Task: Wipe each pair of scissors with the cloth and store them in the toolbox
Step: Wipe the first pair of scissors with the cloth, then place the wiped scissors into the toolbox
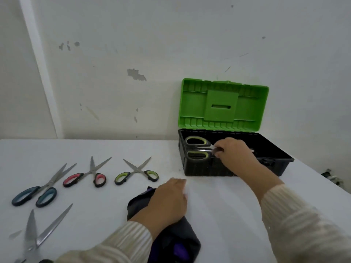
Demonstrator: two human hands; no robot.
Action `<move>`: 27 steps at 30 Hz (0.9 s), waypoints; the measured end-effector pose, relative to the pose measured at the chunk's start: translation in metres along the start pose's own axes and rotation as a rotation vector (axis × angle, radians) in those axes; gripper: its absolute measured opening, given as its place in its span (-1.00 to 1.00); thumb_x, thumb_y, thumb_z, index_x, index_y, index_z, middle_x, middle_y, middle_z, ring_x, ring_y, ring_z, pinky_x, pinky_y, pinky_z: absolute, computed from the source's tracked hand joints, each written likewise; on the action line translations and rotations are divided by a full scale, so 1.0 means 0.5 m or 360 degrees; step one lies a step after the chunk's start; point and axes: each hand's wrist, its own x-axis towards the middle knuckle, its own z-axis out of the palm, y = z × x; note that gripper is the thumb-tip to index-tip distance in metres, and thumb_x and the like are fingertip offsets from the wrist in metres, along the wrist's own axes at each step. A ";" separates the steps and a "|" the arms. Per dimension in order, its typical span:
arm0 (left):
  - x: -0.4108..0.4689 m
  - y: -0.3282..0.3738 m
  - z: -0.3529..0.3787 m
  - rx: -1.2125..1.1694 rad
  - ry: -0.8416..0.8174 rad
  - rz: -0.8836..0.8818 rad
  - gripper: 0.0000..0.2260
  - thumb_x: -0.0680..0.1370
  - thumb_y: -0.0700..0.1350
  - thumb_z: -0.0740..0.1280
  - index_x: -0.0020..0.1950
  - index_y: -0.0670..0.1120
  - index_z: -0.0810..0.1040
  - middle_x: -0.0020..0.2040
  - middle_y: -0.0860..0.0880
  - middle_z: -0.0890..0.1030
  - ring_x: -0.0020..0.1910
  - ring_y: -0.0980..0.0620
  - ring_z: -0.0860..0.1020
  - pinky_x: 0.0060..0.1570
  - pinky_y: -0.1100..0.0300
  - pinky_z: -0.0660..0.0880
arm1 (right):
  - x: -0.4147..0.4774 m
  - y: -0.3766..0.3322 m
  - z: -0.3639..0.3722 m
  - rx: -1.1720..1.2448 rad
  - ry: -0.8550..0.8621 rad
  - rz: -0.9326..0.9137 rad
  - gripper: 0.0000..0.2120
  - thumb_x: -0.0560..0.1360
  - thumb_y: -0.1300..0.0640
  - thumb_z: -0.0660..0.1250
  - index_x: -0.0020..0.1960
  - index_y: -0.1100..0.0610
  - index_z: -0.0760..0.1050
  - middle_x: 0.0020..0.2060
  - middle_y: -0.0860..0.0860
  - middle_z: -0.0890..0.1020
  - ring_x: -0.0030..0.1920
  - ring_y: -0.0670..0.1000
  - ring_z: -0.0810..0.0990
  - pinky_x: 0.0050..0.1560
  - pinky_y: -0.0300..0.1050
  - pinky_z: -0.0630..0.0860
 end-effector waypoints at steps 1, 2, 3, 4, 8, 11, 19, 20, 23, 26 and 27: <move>0.008 -0.001 0.005 0.0139 -0.0054 0.0017 -0.54 0.62 -0.04 0.07 0.52 -0.06 0.14 0.51 -0.04 0.23 0.46 -0.02 0.24 0.42 0.13 0.15 | 0.029 0.009 0.005 -0.0023 -0.0009 0.0029 -0.90 0.45 0.18 0.28 -0.10 0.08 0.58 -0.13 0.04 0.61 -0.15 0.04 0.53 -0.12 -0.11 0.49; 0.015 -0.002 0.009 0.0239 -0.0083 0.0031 -0.55 0.62 -0.03 0.06 0.52 -0.08 0.15 0.52 -0.05 0.22 0.47 -0.01 0.22 0.43 0.12 0.13 | 0.057 0.018 0.011 -0.0044 -0.0017 0.0068 -0.90 0.45 0.19 0.29 -0.10 0.09 0.58 -0.13 0.06 0.62 -0.13 0.07 0.55 -0.11 -0.08 0.51; 0.022 -0.004 0.013 0.0306 -0.0076 0.0046 -0.55 0.63 -0.03 0.05 0.51 -0.10 0.15 0.53 -0.05 0.20 0.48 -0.01 0.19 0.44 0.11 0.12 | 0.088 0.029 0.021 -0.0095 -0.0038 0.0107 -0.90 0.44 0.20 0.29 -0.09 0.12 0.58 -0.14 0.08 0.62 -0.11 0.10 0.56 -0.11 -0.08 0.51; 0.027 -0.006 0.017 0.0346 -0.0049 0.0058 -0.54 0.63 -0.03 0.04 0.52 -0.10 0.15 0.54 -0.05 0.18 0.48 0.00 0.18 0.45 0.10 0.10 | 0.118 0.040 0.033 -0.0183 -0.0070 0.0127 -0.89 0.44 0.21 0.29 -0.09 0.16 0.58 -0.15 0.10 0.63 -0.11 0.11 0.57 -0.12 -0.09 0.50; 0.042 -0.018 0.034 0.0368 0.0052 0.0091 -0.53 0.62 -0.01 0.02 0.53 -0.09 0.11 0.55 -0.02 0.14 0.50 0.03 0.13 0.48 0.11 0.05 | 0.210 0.065 0.093 -0.0434 -0.0311 0.0186 -0.87 0.44 0.25 0.25 -0.28 0.23 0.49 -0.17 0.13 0.63 -0.24 0.13 0.54 -0.33 -0.15 0.40; 0.049 -0.022 0.040 0.0349 0.0073 0.0060 -0.52 0.62 0.00 0.02 0.54 -0.06 0.09 0.56 0.00 0.11 0.52 0.06 0.09 0.50 0.12 0.02 | 0.254 0.069 0.148 -0.0380 -0.0394 0.0234 -0.82 0.42 0.33 0.22 -0.36 0.22 0.40 -0.29 0.11 0.52 -0.29 0.12 0.49 -0.27 -0.13 0.38; 0.056 -0.024 0.046 0.0311 0.0116 0.0027 -0.52 0.62 0.01 0.02 0.54 -0.03 0.08 0.57 0.05 0.09 0.53 0.09 0.05 0.51 0.14 -0.03 | 0.275 0.047 0.166 -0.0392 -0.0609 0.0263 -0.83 0.49 0.27 0.20 -0.02 0.30 0.53 -0.05 0.16 0.61 0.01 0.16 0.58 -0.08 -0.08 0.46; 0.057 -0.024 0.047 0.0311 0.0120 0.0023 -0.52 0.62 0.01 0.02 0.54 -0.03 0.08 0.57 0.05 0.08 0.53 0.09 0.04 0.51 0.13 -0.03 | 0.269 0.044 0.160 -0.0414 -0.0584 0.0231 -0.82 0.49 0.28 0.19 -0.03 0.31 0.54 -0.09 0.15 0.61 -0.03 0.15 0.59 -0.10 -0.09 0.46; 0.058 -0.022 0.046 0.0308 0.0100 0.0005 -0.52 0.63 0.00 0.02 0.54 -0.03 0.08 0.57 0.04 0.09 0.54 0.08 0.05 0.51 0.12 -0.03 | 0.241 0.020 0.123 -0.0394 -0.0405 0.0175 -0.80 0.47 0.30 0.17 -0.16 0.24 0.57 -0.20 0.08 0.60 -0.22 0.06 0.57 -0.22 -0.16 0.43; 0.057 -0.018 0.039 0.0134 0.0123 -0.0003 -0.55 0.62 -0.07 0.06 0.52 -0.05 0.15 0.55 0.01 0.18 0.51 0.05 0.15 0.47 0.18 0.03 | 0.184 -0.025 0.076 0.0207 -0.0028 0.0193 -0.78 0.47 0.31 0.20 -0.04 0.16 0.61 -0.11 -0.01 0.62 -0.09 0.06 0.62 -0.07 -0.12 0.56; 0.054 -0.018 0.033 -0.0080 0.0198 -0.0033 -0.57 0.61 -0.12 0.08 0.49 -0.05 0.23 0.51 -0.01 0.27 0.46 0.03 0.25 0.41 0.23 0.11 | 0.151 -0.047 0.063 0.0583 0.0072 0.0249 -0.79 0.46 0.31 0.21 -0.06 0.14 0.61 -0.15 0.00 0.63 -0.14 0.06 0.63 -0.07 -0.08 0.58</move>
